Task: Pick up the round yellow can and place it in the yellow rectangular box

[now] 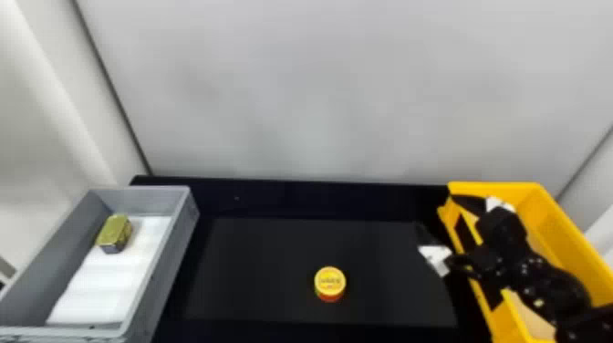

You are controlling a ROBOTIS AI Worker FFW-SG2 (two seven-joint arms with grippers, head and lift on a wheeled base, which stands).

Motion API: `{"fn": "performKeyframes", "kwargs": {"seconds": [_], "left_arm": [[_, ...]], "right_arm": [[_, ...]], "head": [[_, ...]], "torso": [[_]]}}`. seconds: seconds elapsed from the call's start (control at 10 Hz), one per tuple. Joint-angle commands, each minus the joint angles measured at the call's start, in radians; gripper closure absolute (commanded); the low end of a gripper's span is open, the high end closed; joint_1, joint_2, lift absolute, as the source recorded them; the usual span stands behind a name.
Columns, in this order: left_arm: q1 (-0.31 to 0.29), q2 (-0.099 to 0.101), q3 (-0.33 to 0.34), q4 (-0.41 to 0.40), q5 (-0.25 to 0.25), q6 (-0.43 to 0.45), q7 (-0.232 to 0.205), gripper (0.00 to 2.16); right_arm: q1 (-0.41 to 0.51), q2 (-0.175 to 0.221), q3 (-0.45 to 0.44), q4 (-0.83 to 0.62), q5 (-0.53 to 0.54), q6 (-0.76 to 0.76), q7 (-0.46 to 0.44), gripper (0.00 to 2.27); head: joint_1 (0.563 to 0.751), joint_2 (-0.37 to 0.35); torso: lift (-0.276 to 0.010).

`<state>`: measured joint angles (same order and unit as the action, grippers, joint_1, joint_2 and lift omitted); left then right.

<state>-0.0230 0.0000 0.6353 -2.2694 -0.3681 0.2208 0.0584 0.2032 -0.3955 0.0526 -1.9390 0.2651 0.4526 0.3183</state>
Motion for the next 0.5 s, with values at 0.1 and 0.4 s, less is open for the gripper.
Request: {"fn": "performKeyframes", "kwargs": {"seconds": [0.1,0.4], "left_arm": [[0.000,-0.003,0.002,0.005,0.000,-0.003,-0.002,0.02],[-0.008,-0.003,0.002,0.014,-0.006,-0.006,-0.009,0.02]], "right_arm": [[0.002,0.003,0.041,0.044,0.031,0.028,0.002,0.19],[-0.008,0.000,0.079,0.075,0.043,0.046,0.010,0.19]], "head": [[0.686,0.014],[0.686,0.014]], "torso": [[-0.055],[-0.055]]}}
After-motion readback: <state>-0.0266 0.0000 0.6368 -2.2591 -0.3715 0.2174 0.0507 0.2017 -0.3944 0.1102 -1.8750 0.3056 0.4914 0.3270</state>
